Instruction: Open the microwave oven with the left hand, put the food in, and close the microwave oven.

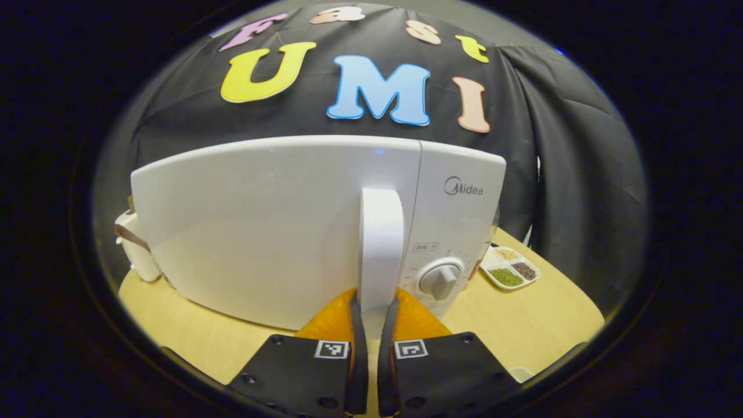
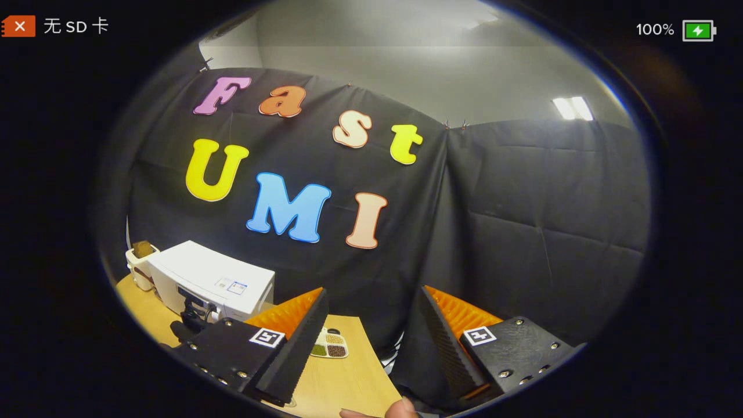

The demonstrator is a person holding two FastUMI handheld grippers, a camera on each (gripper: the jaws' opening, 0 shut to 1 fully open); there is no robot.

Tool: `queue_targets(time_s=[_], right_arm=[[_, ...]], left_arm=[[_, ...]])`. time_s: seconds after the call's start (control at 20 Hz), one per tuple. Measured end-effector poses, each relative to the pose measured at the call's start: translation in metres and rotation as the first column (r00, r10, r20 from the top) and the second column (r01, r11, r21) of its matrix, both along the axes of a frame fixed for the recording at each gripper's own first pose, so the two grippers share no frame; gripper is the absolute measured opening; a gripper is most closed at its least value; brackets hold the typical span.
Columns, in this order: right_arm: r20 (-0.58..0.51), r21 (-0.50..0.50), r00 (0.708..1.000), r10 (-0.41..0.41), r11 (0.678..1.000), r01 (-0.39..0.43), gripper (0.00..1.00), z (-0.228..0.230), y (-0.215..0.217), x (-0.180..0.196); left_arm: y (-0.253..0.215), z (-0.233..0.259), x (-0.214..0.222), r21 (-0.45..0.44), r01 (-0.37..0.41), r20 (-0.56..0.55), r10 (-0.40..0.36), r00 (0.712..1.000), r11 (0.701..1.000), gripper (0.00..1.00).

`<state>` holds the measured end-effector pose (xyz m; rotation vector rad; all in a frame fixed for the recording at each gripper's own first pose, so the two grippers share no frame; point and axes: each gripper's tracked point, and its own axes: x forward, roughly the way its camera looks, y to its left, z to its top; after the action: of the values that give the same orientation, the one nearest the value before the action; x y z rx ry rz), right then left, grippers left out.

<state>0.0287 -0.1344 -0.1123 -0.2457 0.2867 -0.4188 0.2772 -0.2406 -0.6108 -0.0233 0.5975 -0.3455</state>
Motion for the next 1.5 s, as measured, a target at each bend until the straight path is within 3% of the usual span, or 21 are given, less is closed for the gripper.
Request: queue_targets(time_s=[0.35,0.5,0.6,1.1,1.4,1.5], right_arm=[[0.04,0.003,0.999,-0.017,1.0,0.017,0.96,0.018,-0.007,-0.027],[0.051,0.005,0.999,-0.011,1.0,0.011,0.96,0.023,-0.004,-0.033],[0.058,0.002,0.998,-0.003,1.0,0.003,0.96,0.023,0.0,-0.034],[0.078,0.074,0.992,0.096,0.992,-0.101,0.96,0.016,0.053,-0.014],[0.08,0.101,0.982,0.171,0.979,-0.178,0.96,0.004,0.082,0.003],[0.047,0.141,0.975,0.215,0.965,-0.22,0.96,-0.016,0.096,0.008]], left_arm=[[0.0,0.002,-0.002,-0.011,0.026,-0.002,-0.026,1.0,1.0,0.12],[0.01,0.006,-0.027,-0.031,0.025,-0.01,-0.026,1.0,0.999,0.11],[0.029,0.016,-0.057,-0.007,0.041,0.031,-0.041,0.999,0.999,0.11],[0.116,0.038,-0.152,-0.022,0.099,-0.015,-0.099,0.995,0.995,0.12],[0.191,0.05,-0.195,0.019,0.114,-0.04,-0.114,0.993,0.993,0.23],[0.219,0.051,-0.204,0.024,0.104,-0.054,-0.103,0.993,0.994,0.22]])
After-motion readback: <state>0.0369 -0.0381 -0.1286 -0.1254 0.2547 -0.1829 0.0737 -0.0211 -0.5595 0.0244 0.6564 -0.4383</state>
